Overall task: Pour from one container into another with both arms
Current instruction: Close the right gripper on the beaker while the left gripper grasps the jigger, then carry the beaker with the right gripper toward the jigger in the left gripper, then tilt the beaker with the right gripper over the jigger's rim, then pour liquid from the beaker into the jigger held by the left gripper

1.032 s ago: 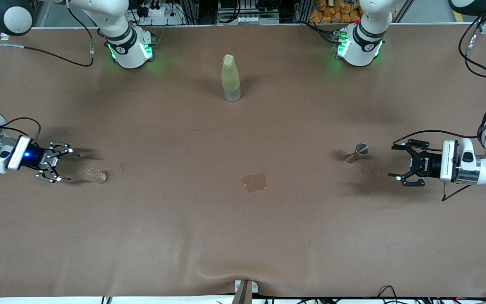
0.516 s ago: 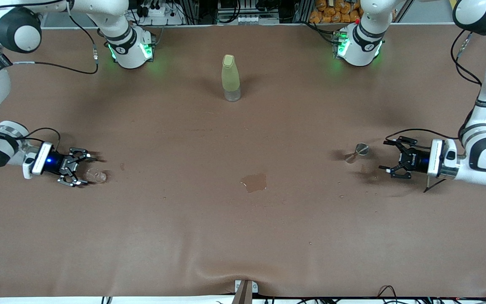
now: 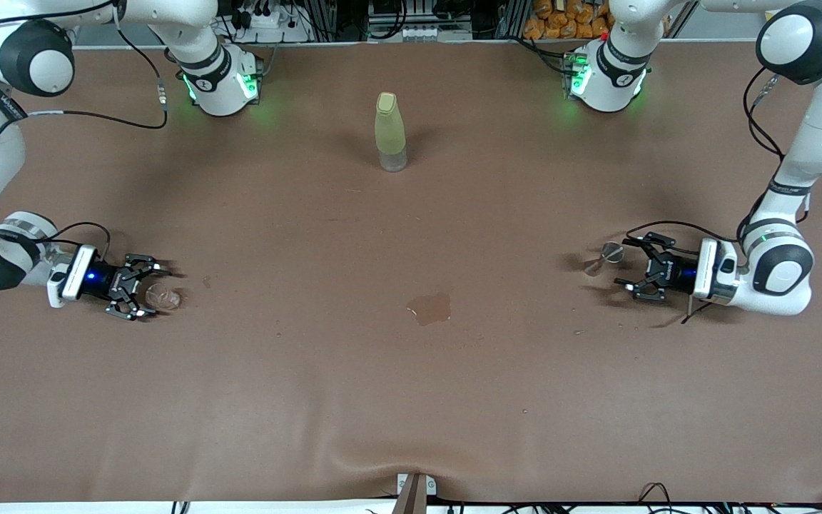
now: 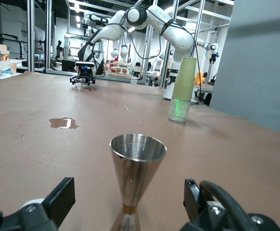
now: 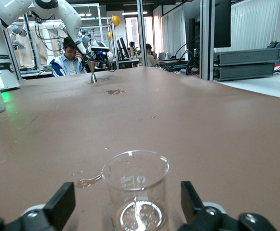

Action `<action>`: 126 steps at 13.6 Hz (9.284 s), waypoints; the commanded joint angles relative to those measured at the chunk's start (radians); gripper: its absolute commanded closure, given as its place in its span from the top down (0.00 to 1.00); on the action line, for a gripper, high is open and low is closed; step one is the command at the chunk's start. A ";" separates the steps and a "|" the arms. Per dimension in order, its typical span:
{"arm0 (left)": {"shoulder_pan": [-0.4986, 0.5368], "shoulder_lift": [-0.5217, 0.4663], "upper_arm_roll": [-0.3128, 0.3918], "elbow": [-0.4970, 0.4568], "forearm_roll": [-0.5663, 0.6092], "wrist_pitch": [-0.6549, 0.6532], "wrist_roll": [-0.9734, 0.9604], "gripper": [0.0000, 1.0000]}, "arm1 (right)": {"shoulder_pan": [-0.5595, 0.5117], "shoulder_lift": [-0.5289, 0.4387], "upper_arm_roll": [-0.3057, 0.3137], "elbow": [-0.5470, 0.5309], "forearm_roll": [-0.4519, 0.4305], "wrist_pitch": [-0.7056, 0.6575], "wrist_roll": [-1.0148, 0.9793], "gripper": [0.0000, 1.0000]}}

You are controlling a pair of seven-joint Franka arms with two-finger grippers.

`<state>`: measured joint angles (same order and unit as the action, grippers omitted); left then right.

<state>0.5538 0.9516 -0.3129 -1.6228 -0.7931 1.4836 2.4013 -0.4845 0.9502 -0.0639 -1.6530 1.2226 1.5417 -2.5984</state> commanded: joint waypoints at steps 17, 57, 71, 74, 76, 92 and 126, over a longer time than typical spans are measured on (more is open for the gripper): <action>-0.021 -0.019 -0.005 -0.058 -0.014 0.110 0.125 0.09 | 0.003 0.029 0.039 0.047 0.051 -0.034 -0.051 0.23; -1.014 -0.007 -0.022 0.239 -1.049 0.962 -0.045 0.00 | 0.704 -0.708 0.073 -0.534 0.663 0.538 0.397 0.12; -1.066 -0.007 0.017 0.250 -1.094 0.969 -0.045 0.00 | 0.837 -0.837 0.090 -0.633 0.698 0.660 0.670 0.11; -1.066 -0.007 0.017 0.251 -1.094 0.969 -0.047 0.00 | 0.854 -0.834 0.090 -0.628 0.698 0.693 0.718 0.11; -1.066 -0.005 0.017 0.251 -1.094 0.969 -0.047 0.00 | 0.857 -0.829 0.090 -0.628 0.698 0.693 0.736 0.11; -1.094 -0.004 0.035 0.253 -1.147 0.975 -0.042 0.00 | 0.879 -0.798 0.088 -0.620 0.696 0.699 1.069 0.07; -1.097 -0.005 0.043 0.253 -1.149 0.975 -0.045 0.00 | 0.868 -0.717 0.088 -0.548 0.695 0.687 1.580 0.00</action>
<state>-0.5255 0.9403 -0.2817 -1.3942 -1.9090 2.4422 2.3595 0.3774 0.2346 0.0273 -2.2102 1.9014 2.2318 -1.0641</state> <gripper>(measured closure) 0.793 0.507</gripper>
